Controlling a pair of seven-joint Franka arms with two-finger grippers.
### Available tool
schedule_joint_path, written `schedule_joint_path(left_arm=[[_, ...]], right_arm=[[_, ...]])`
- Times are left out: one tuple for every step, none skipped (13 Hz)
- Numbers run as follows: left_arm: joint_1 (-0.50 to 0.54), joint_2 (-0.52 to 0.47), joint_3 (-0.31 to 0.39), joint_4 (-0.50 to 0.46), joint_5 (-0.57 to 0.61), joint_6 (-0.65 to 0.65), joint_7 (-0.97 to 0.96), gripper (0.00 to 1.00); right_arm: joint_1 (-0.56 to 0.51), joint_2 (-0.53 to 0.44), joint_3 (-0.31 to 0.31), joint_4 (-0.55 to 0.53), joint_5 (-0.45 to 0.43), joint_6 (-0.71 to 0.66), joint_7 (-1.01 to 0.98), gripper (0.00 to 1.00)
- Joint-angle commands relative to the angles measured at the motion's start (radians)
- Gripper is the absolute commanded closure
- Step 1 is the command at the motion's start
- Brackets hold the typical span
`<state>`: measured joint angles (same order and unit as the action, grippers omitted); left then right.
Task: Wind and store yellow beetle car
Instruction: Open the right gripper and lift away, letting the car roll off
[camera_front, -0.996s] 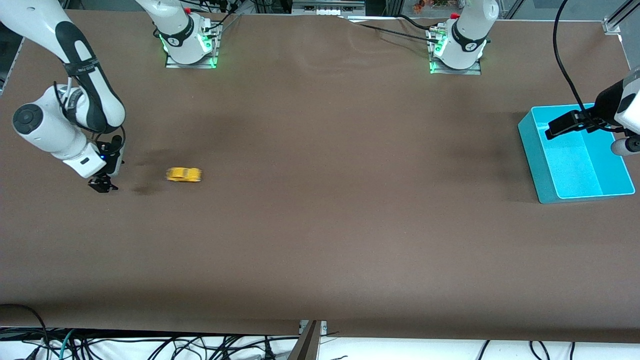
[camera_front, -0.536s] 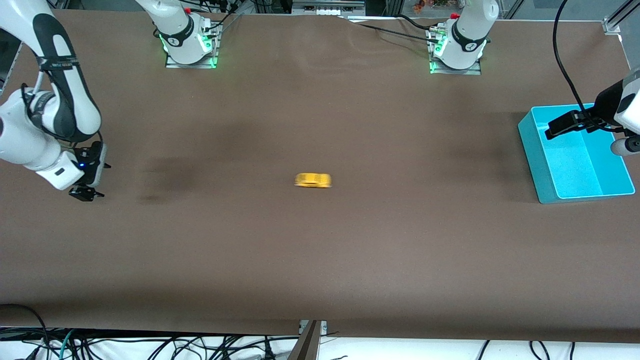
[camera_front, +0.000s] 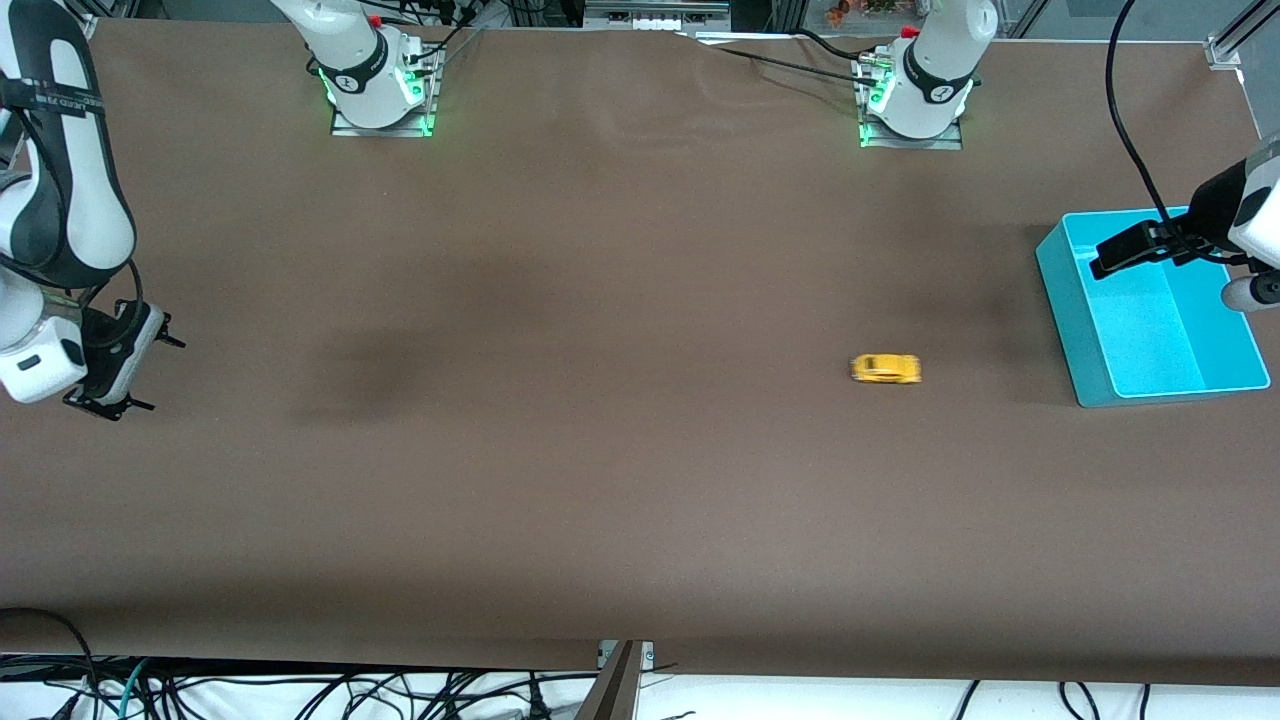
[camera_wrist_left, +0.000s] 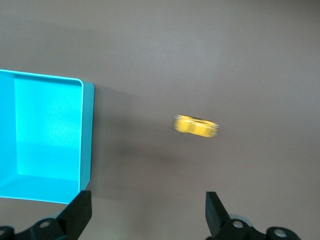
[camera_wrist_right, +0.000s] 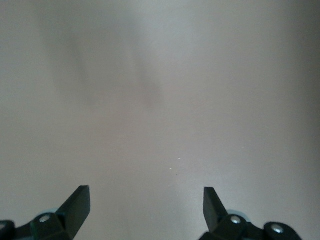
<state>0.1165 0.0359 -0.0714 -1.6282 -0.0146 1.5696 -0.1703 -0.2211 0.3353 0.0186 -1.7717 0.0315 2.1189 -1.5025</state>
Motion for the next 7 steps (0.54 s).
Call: schedule_joint_path(left_arm=[[-0.005, 0.012, -0.001, 0.025, 0.016, -0.003, 0.008, 0.0], [-0.005, 0.012, -0.001, 0.027, 0.018, -0.003, 0.008, 0.0], [-0.005, 0.012, -0.001, 0.027, 0.016, -0.003, 0.008, 0.0], [-0.005, 0.012, -0.001, 0.028, 0.016, -0.003, 0.008, 0.0], [-0.006, 0.013, -0.001, 0.034, 0.016, -0.003, 0.008, 0.0], [-0.005, 0.021, -0.001, 0.045, 0.016, -0.003, 0.008, 0.0], [-0.005, 0.027, -0.001, 0.056, 0.016, -0.003, 0.008, 0.0]], right_arm=[[0.003, -0.001, 0.032, 0.116, 0.013, -0.137, 0.19, 0.0], [0.009, -0.002, 0.037, 0.144, 0.01, -0.175, 0.265, 0.0], [0.023, -0.004, 0.038, 0.162, 0.01, -0.203, 0.337, 0.0], [0.031, -0.007, 0.038, 0.173, 0.011, -0.223, 0.42, 0.0], [0.037, -0.019, 0.038, 0.182, 0.011, -0.246, 0.523, 0.0], [0.048, -0.028, 0.041, 0.19, 0.01, -0.27, 0.635, 0.0], [0.058, -0.036, 0.049, 0.207, 0.007, -0.304, 0.741, 0.0]])
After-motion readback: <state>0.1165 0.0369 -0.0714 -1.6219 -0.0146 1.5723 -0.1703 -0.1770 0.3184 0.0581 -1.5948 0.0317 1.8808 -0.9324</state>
